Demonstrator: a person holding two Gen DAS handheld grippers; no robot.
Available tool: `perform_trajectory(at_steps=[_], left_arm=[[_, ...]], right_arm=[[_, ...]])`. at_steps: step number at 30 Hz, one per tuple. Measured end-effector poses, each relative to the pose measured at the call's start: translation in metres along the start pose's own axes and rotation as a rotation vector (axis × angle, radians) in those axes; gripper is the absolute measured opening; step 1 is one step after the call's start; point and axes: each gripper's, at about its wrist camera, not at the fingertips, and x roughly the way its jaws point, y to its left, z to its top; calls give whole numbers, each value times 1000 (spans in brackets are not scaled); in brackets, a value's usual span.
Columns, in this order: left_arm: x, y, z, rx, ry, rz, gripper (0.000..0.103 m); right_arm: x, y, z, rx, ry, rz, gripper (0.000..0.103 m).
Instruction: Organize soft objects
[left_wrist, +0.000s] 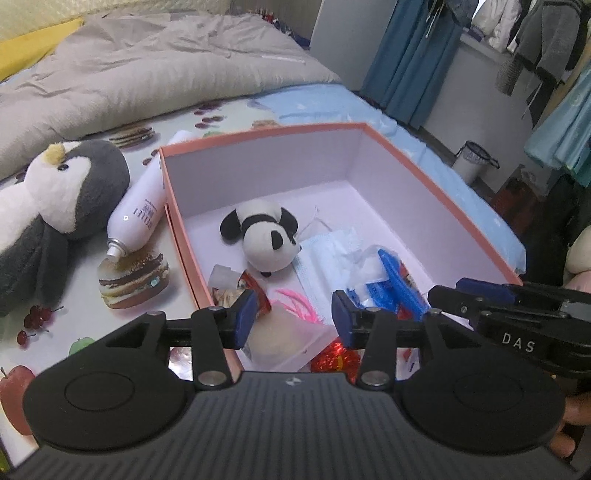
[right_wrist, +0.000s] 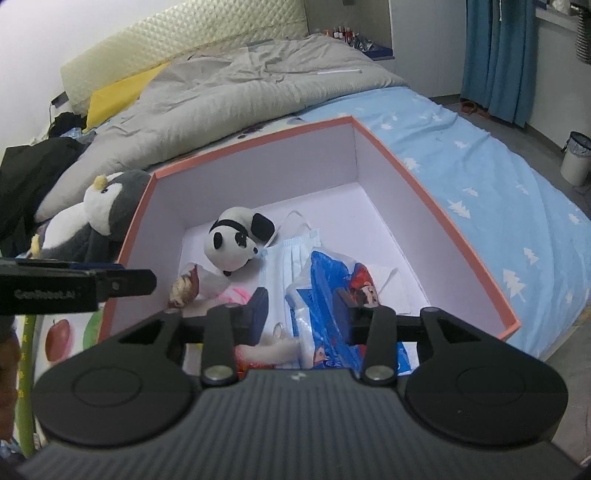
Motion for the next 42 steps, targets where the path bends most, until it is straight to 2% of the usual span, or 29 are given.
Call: perform_trajectory(at_steps=[9, 19, 30, 35, 42], left_arm=[[-64, -3, 7, -7, -106, -27, 51], [-143, -12, -11, 22, -229, -4, 51], [-206, -24, -47, 13, -304, -25, 51], [-221, -30, -63, 5, -313, -34, 51], [-233, -39, -89, 21, -309, -35, 51]], right_arm=[[-57, 11, 11, -27, -130, 16, 42], [-132, 30, 4, -53, -269, 55, 42], [-176, 42, -26, -48, -329, 59, 41], [-193, 39, -41, -54, -344, 30, 42], [-204, 39, -59, -33, -347, 31, 42]])
